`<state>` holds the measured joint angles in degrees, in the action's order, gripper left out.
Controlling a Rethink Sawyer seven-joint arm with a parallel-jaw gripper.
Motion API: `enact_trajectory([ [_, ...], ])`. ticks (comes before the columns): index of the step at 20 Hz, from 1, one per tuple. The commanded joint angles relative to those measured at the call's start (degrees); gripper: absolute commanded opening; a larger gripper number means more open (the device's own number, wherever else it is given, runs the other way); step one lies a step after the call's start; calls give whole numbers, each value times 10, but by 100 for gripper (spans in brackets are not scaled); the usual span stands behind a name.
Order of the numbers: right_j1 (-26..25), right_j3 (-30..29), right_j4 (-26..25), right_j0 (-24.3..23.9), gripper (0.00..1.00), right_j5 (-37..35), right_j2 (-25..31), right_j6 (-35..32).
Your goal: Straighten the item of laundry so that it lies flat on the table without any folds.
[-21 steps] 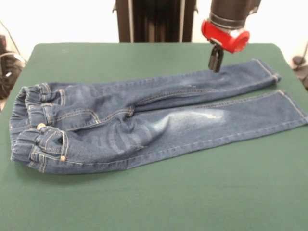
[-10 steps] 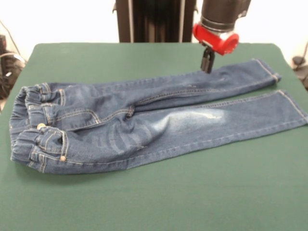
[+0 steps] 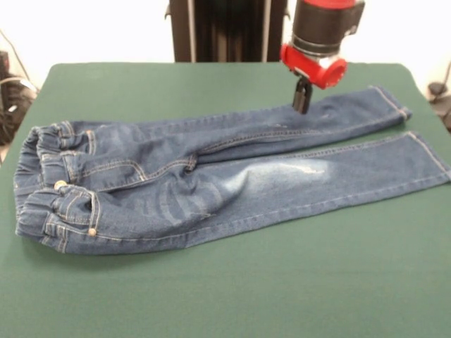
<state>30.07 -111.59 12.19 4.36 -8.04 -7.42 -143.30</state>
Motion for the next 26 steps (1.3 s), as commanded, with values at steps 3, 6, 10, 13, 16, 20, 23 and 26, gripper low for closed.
enact_trajectory([
  [3,-71,19,-37,-33,0,22,69,-16],
  [6,-100,35,-52,-49,0,42,78,-16],
  [10,-122,57,-67,-60,0,48,78,-14],
  [13,-144,77,-82,-78,0,51,85,-5],
  [16,-151,86,-92,-85,0,49,84,-8],
  [20,-147,80,-92,-78,0,42,76,-28],
  [23,-127,52,-84,-67,0,34,72,-50],
  [26,-93,8,-72,-46,0,29,65,-79],
])
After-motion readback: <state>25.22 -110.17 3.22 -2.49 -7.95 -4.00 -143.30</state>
